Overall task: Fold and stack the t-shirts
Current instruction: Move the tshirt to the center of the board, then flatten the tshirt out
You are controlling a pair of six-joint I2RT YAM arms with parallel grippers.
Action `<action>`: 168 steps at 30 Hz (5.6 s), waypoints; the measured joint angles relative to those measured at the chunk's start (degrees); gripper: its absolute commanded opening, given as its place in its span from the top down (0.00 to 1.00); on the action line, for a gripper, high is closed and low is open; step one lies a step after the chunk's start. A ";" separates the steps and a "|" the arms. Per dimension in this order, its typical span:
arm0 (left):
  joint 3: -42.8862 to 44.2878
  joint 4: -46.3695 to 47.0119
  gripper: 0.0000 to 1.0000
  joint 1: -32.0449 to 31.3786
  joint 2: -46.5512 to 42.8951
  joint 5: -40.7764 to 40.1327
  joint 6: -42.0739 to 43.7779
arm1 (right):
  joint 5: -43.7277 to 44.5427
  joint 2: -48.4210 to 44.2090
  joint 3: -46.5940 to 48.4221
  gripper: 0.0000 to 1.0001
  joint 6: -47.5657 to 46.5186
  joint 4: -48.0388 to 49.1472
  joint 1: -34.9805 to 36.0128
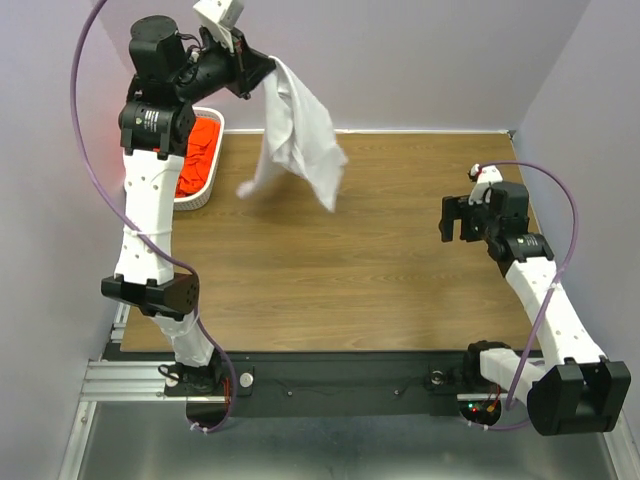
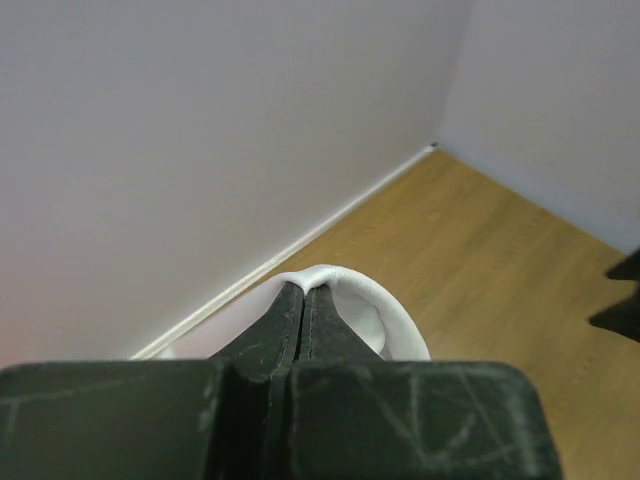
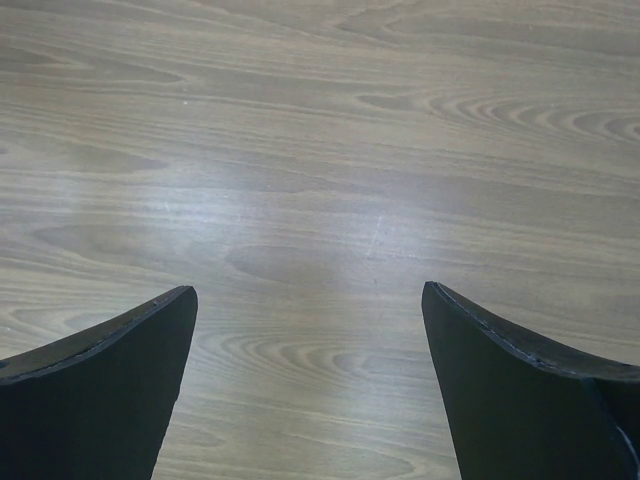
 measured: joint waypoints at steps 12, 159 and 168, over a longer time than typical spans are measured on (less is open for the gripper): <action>-29.29 0.11 0.16 6.16 -4.33 8.87 3.89 | -4.79 1.51 3.06 0.00 -1.14 -2.89 -0.37; -91.27 40.39 1.00 2.64 -25.38 -7.98 39.06 | -17.57 23.54 16.90 0.99 -21.11 8.20 -15.26; -94.77 21.03 0.82 2.71 -33.53 -6.69 56.04 | -19.02 12.22 4.74 0.91 -38.14 -0.39 -15.30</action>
